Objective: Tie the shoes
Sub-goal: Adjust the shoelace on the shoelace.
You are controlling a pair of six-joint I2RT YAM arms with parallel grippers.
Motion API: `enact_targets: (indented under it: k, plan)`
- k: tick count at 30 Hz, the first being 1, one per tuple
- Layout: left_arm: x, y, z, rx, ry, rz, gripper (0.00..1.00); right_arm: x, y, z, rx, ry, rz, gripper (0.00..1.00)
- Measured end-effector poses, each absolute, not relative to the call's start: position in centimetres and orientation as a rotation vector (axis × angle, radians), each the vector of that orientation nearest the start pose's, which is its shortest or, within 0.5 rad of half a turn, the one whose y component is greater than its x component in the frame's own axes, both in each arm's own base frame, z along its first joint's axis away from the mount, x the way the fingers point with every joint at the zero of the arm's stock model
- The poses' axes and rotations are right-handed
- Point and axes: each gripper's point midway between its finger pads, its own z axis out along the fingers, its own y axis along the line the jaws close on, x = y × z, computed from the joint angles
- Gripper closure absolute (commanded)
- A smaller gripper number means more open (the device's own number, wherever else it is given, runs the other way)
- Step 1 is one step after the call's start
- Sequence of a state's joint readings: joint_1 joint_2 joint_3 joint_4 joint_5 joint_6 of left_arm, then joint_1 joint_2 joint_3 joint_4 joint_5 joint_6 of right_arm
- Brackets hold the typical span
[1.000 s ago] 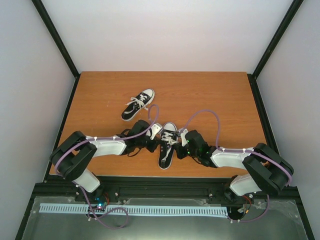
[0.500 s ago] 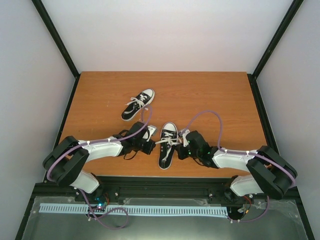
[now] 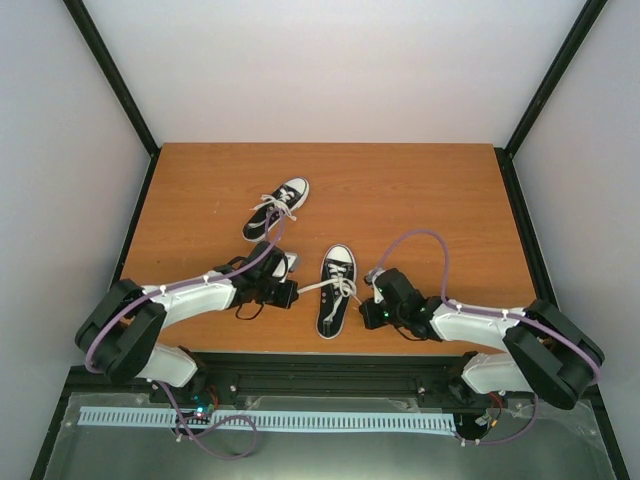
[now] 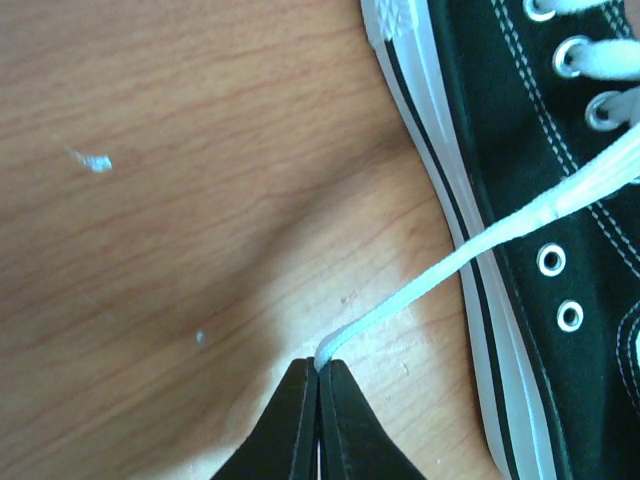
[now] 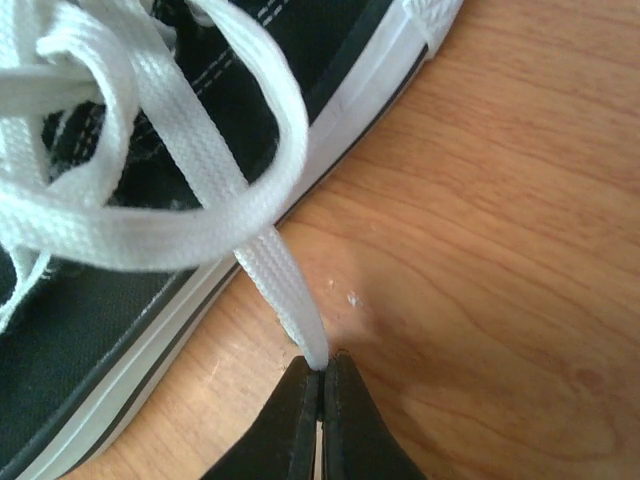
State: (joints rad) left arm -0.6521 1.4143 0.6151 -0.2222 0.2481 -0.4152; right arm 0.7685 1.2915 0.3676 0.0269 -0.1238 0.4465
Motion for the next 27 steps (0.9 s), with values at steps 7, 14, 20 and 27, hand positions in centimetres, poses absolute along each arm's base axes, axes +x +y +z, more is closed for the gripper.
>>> enact_targets:
  k: [7, 14, 20, 27]
  plan:
    - [22.3, -22.1, 4.0, 0.365, 2.706, -0.706, 0.99, 19.1, 21.4, 1.7, -0.461, 2.561, 0.638, 0.97]
    - [24.3, -23.3, 5.2, 0.355, 2.675, -0.732, 0.88, 18.9, 21.2, 2.3, -0.452, 2.555, 0.646, 0.51]
    - [29.3, -25.4, 7.0, 0.32, 2.593, -0.733, 0.44, 18.9, 20.9, 3.2, -0.408, 2.531, 0.668, 0.31]
    - [31.1, -24.4, 7.6, 0.22, 2.567, -0.697, 0.35, 19.9, 18.8, 4.8, -0.246, 2.455, 0.798, 0.27]
